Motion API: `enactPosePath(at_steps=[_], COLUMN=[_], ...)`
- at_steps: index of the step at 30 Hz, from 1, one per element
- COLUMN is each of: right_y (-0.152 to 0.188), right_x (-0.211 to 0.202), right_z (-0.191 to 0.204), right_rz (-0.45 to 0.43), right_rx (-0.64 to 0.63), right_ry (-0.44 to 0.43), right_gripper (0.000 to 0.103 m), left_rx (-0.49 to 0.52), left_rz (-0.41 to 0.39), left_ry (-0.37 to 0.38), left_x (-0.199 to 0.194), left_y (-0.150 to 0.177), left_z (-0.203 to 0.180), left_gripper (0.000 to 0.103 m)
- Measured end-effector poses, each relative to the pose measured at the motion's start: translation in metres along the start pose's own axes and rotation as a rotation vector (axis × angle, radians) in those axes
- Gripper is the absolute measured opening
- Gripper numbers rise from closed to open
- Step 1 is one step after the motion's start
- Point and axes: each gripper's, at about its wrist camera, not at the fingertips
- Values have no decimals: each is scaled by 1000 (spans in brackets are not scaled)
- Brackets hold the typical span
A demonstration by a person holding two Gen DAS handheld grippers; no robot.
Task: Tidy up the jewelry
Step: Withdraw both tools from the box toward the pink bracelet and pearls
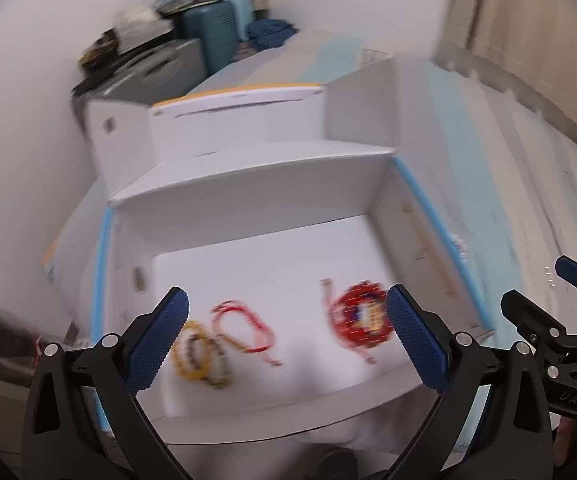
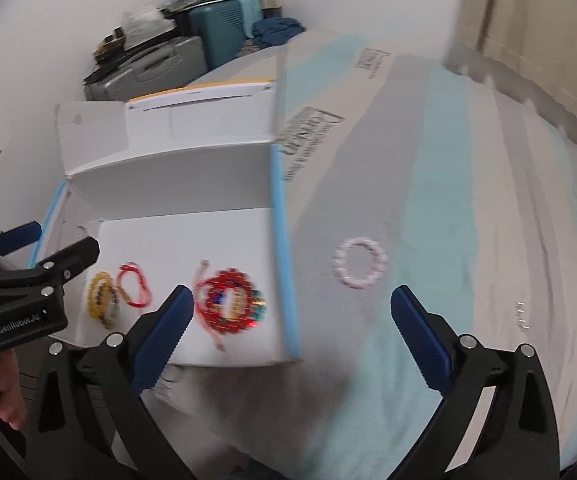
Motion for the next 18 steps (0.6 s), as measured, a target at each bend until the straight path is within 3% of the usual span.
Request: enactPosePath(at_steps=[8, 18], right_y=[12, 30], right_x=[-14, 1], right_z=[-86, -192], right_rz=[-7, 24], right_rx=[77, 169], right_ry=[86, 159], right_gripper=[96, 96], left_rx=[70, 158], left_rz=[-11, 0], left_ry=[104, 187], left_x=[8, 35], left_y=[-11, -19], left_z=[-89, -190], left_gripper=[97, 97])
Point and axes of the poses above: each gripper's, at about its wrist camera, not at the fingertips, and x roughly the way its jaws point, z to its left, y to its underside, and after that the axes turned 4 degrees about -z, right-handed
